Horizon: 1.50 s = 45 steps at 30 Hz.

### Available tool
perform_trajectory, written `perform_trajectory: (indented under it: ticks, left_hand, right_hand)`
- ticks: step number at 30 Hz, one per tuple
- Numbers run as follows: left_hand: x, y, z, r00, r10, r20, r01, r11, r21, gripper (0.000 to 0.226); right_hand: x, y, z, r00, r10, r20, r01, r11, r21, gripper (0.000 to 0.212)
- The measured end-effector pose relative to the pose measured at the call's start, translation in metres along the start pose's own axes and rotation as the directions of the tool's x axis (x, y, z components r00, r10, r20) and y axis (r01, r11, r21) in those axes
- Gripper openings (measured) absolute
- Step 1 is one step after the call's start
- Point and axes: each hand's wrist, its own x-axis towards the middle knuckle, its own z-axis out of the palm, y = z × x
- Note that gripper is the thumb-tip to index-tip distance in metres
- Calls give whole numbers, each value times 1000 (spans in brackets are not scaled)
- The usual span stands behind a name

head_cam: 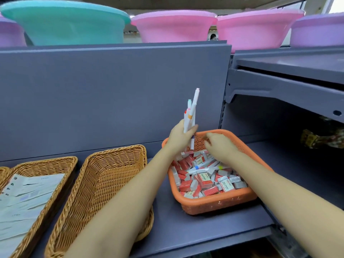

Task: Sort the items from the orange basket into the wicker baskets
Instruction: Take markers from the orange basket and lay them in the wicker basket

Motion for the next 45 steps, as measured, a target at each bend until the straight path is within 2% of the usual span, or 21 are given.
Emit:
perform_trajectory:
  ticks: [4, 8, 17, 24, 30, 33, 38, 41, 45]
  left_hand:
    - [-5, 13, -17, 1000, -16, -18, 12, 984, -176, 8]
    - [-15, 18, -46, 990, -94, -104, 56, 945, -323, 17]
    - [-53, -7, -149, 981, -152, -121, 93, 913, -397, 19]
    - [-90, -41, -232, 977, -157, -146, 105, 945, -310, 17]
    - [-111, -73, -271, 960, -209, -189, 144, 941, -306, 19]
    - [-118, -85, -279, 950, -231, -209, 162, 939, -304, 23]
    - [-125, -92, -283, 957, -243, -158, 194, 942, -275, 21]
    - [-127, -92, -282, 959, -262, -109, 228, 940, -254, 19]
    - [-126, -90, -282, 955, -295, 16, 293, 936, -195, 18]
  right_hand:
    - [6, -17, 4, 998, -57, -7, 57, 998, 12, 29]
    - [14, -45, 3, 995, -95, -20, 95, 995, 24, 33]
    - [23, -152, 11, 980, -178, -88, 184, 980, 69, 32]
    - [17, -247, 30, 952, -275, -131, 291, 948, 127, 33]
    - [0, -298, 52, 941, -318, -119, 332, 933, 135, 34]
    - [-9, -308, 62, 939, -333, -85, 341, 933, 114, 35]
    - [-13, -304, 71, 933, -357, -49, 360, 928, 94, 34]
    - [-10, -297, 63, 927, -362, -95, 372, 921, 118, 34]
    - [-4, -286, 52, 905, -353, -238, 388, 914, 118, 28]
